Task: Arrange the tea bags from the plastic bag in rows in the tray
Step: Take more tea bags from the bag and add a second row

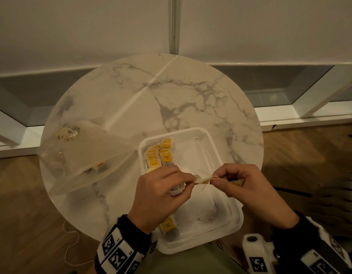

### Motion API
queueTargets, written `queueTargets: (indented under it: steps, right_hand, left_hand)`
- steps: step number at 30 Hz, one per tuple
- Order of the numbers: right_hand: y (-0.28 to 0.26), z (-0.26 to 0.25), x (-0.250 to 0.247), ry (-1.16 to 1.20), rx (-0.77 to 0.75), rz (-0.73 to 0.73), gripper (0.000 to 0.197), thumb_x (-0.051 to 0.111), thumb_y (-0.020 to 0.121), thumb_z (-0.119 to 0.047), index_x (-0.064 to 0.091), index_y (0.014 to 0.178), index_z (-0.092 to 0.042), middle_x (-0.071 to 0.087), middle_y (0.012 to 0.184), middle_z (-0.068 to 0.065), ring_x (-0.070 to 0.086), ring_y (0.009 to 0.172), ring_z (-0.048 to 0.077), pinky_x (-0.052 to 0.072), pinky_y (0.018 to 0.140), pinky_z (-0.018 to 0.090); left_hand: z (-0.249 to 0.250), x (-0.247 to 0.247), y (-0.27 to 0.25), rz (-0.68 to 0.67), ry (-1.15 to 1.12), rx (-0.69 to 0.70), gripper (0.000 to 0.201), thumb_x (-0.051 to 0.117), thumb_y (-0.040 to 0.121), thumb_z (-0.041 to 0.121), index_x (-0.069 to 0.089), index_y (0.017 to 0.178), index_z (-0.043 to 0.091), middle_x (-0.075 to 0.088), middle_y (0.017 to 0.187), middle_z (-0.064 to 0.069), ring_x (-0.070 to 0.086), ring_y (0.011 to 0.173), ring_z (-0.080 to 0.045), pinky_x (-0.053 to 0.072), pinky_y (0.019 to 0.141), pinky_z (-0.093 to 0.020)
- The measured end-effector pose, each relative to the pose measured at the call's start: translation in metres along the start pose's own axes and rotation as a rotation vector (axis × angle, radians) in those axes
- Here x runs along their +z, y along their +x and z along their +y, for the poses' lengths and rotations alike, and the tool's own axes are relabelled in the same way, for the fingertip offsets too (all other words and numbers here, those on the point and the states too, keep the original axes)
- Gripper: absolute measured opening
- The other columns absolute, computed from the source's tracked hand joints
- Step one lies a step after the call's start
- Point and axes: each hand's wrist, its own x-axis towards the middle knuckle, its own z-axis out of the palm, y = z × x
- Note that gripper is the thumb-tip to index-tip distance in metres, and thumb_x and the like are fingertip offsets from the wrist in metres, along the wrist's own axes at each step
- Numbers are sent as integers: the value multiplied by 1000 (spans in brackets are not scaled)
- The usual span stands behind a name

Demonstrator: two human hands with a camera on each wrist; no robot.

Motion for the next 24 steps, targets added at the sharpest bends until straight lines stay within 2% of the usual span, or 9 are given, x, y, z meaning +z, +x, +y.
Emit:
queueTargets:
  steps: [2, 5, 7, 10, 13, 16, 20, 22, 24]
  right_hand:
    - [-1, -1, -2, 73, 11, -15, 9, 71, 89, -20, 76, 85, -14, 65, 67, 4, 55, 60, 7, 46, 59, 18]
    - [-4, -1, -2, 184, 10, -34, 24, 66, 82, -35, 76, 85, -13, 60, 63, 8, 51, 58, 15, 45, 57, 22]
    - [-4, -1, 0, 210, 7, -5, 16, 71, 88, -28, 76, 83, -14, 56, 61, 13, 49, 56, 18, 45, 56, 24]
    - [-4, 1, 4, 180, 10, 23, 14, 65, 88, -15, 77, 83, -11, 58, 60, 11, 50, 56, 17, 46, 56, 24]
    - [-4, 3, 5, 187, 8, 7, 14, 63, 90, -10, 75, 85, -6, 57, 60, 5, 49, 57, 14, 45, 57, 22]
    - [-6, 3, 3, 179, -6, -12, 14, 62, 91, -12, 74, 85, -7, 57, 61, 1, 49, 58, 12, 45, 59, 22]
    - [-6, 1, 0, 130, -18, -32, 13, 62, 92, -9, 73, 86, -8, 62, 65, -4, 52, 60, 7, 46, 61, 17]
    - [-5, 0, -2, 92, -24, -46, 12, 62, 91, -10, 74, 88, -8, 65, 70, -5, 54, 62, 6, 47, 62, 17]
    - [-4, 0, -4, 54, -32, -55, 12, 63, 91, -11, 75, 89, -10, 67, 73, -3, 55, 64, 6, 47, 63, 18]
  left_hand:
    - [-1, -1, 0, 38, 42, 53, 6, 74, 89, 17, 78, 86, 13, 68, 77, 2, 63, 70, -13, 52, 59, -33]
    - [-1, -2, -1, 77, 75, 116, 4, 76, 87, 13, 78, 86, 10, 68, 76, -2, 64, 70, -18, 53, 60, -33]
    - [-1, -1, -2, 89, 79, 146, 4, 76, 86, 12, 78, 86, 9, 68, 76, -4, 64, 69, -19, 53, 60, -33]
    - [-2, 2, -4, 60, 69, 152, 4, 75, 87, 14, 78, 87, 10, 68, 76, -3, 63, 68, -19, 53, 59, -33]
    - [-3, 3, -5, -21, 0, 77, 4, 76, 86, 16, 78, 88, 13, 68, 78, 3, 64, 69, -13, 52, 60, -30]
    - [-2, 1, -5, -113, -227, -112, 8, 74, 85, 20, 78, 90, 16, 68, 78, 15, 64, 70, -2, 51, 64, -23]
    - [5, -7, 4, -95, -441, -331, 16, 64, 87, 28, 78, 90, 20, 70, 76, 14, 66, 70, -7, 48, 67, -18]
    - [7, -7, 13, -133, -439, -359, 18, 64, 87, 31, 77, 96, 22, 68, 72, 13, 64, 67, -7, 46, 67, -16]
    - [9, -3, 20, -256, -347, -325, 21, 64, 88, 36, 75, 103, 28, 66, 67, 11, 64, 64, -9, 47, 65, -21]
